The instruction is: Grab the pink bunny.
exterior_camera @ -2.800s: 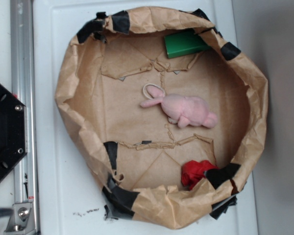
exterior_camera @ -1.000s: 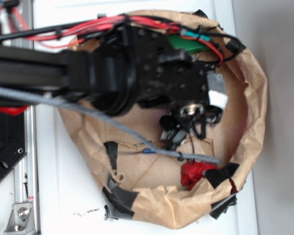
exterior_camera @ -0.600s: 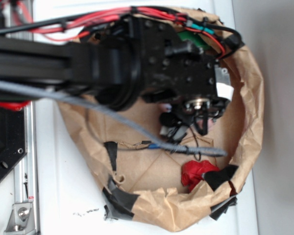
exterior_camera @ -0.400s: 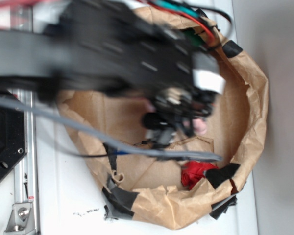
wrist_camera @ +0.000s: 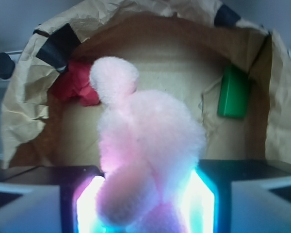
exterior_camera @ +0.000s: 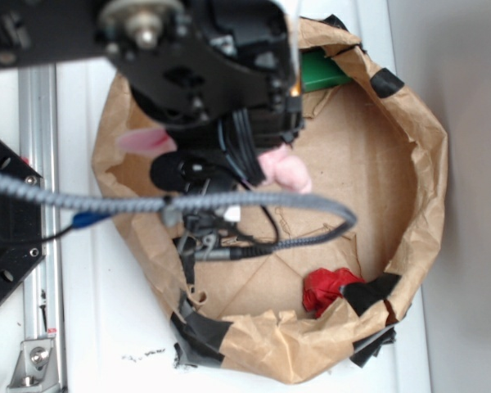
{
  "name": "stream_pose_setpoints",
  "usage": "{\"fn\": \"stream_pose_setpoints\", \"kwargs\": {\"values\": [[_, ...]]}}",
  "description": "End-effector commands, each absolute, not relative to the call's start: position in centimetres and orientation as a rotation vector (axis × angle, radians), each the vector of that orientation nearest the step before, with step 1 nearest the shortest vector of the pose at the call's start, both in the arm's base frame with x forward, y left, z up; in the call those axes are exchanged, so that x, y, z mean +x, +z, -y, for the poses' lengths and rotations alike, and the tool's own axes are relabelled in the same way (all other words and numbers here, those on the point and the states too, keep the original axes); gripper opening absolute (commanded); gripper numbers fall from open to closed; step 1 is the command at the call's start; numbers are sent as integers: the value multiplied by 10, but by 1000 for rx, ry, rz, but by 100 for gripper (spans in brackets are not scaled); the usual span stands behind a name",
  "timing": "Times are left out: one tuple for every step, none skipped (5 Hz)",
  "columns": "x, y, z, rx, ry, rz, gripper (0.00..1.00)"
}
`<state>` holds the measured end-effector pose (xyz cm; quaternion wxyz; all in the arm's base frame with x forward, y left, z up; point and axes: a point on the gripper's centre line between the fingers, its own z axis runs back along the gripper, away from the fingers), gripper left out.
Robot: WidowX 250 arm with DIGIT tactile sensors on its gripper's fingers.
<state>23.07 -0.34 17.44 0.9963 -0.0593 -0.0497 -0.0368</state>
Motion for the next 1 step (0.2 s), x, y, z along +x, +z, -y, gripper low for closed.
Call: {"fn": "stream_pose_setpoints", "kwargs": {"values": [[245,175,9,-69,-17,109,0]]}}
